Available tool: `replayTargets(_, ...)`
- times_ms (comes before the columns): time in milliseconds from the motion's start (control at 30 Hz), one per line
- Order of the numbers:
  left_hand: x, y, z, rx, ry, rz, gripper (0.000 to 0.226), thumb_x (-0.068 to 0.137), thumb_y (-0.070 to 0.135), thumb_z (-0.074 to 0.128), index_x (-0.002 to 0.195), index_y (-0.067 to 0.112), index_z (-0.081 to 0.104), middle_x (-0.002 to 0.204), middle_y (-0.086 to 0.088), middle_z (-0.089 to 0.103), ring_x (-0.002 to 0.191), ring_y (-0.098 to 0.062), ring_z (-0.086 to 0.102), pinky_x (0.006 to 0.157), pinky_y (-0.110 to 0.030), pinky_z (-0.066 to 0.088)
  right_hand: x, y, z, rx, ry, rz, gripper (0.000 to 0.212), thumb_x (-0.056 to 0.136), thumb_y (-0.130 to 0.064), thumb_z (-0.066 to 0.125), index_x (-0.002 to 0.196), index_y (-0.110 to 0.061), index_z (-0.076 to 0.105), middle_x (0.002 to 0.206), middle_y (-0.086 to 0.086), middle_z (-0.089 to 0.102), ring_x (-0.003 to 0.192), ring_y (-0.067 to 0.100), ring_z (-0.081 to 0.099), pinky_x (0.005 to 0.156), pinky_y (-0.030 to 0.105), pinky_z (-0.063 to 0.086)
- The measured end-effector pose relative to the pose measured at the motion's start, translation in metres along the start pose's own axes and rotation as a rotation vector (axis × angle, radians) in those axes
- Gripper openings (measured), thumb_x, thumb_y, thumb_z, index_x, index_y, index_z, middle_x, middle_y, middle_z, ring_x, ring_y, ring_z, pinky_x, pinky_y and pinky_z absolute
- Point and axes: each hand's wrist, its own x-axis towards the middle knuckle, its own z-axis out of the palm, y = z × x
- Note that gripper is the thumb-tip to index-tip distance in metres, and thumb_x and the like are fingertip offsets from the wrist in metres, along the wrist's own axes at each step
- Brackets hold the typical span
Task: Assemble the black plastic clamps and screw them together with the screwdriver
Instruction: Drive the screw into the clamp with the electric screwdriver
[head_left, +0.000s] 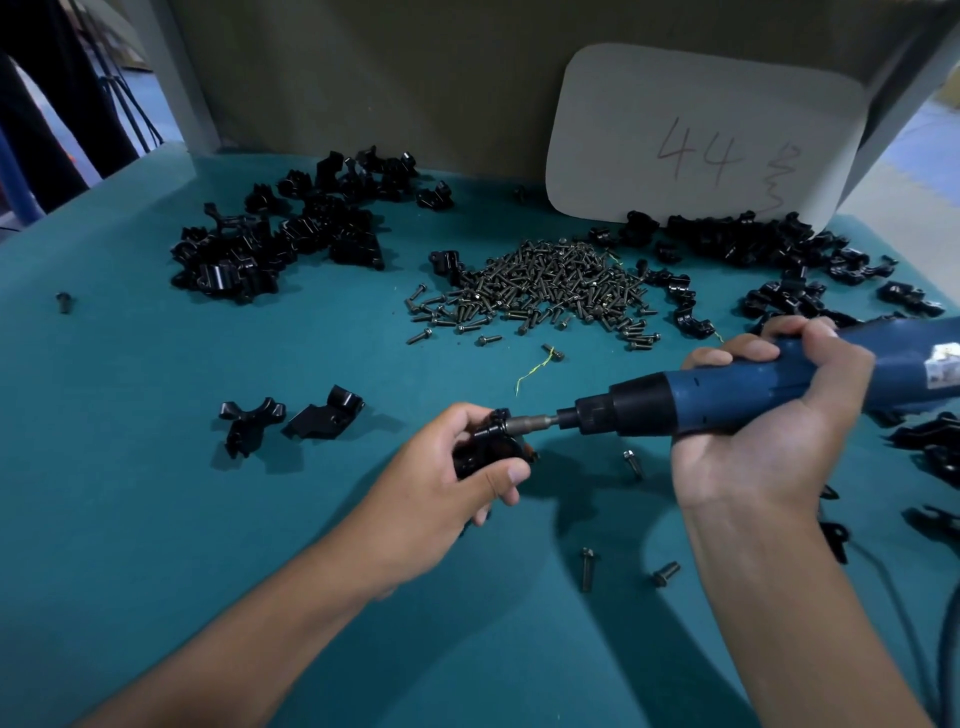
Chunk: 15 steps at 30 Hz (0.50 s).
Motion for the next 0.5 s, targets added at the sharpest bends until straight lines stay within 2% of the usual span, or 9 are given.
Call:
replayTargets(167,-0.001,0.002,-0.001,-0.005,-0.113,-0.052,0.019,0.097,0.02,0.068,0.112,0.015,0.058,0.08,-0.003,0.072,0.059,-0.015,0.051,0.059,-0.02,0.045,0.004,-0.008,0.0,0.006,-0.136,0.041,0.006,0.095,-0.016,0.056,0.099,-0.021,0.056,0.089,-0.009,0.063,0.064,0.006,0.052,0.062,0.023,0.046)
replayTargets(300,-0.002,0.005,-0.004,-0.036,-0.228,-0.131,0.02,0.096,0.024,0.067,0.112,0.013,0.059,0.082,-0.007,0.073,0.06,-0.015,0.05,0.056,-0.021,0.042,0.012,-0.018,0.0,0.02,-0.227,0.078,0.013,0.097,-0.018,0.052,0.098,-0.025,0.063,0.094,-0.01,0.064,0.064,0.005,0.052,0.063,0.022,0.044)
replayTargets(500,0.002,0.011,-0.006,-0.353,-0.131,-0.166,0.041,0.086,0.025,0.068,0.116,-0.001,0.057,0.085,-0.011,0.065,0.07,-0.013,0.063,0.054,-0.02,0.045,0.026,-0.038,-0.004,0.112,-0.201,0.013,0.014,0.097,-0.018,0.049,0.092,-0.026,0.059,0.082,-0.009,0.062,0.06,0.004,0.051,0.057,0.02,0.043)
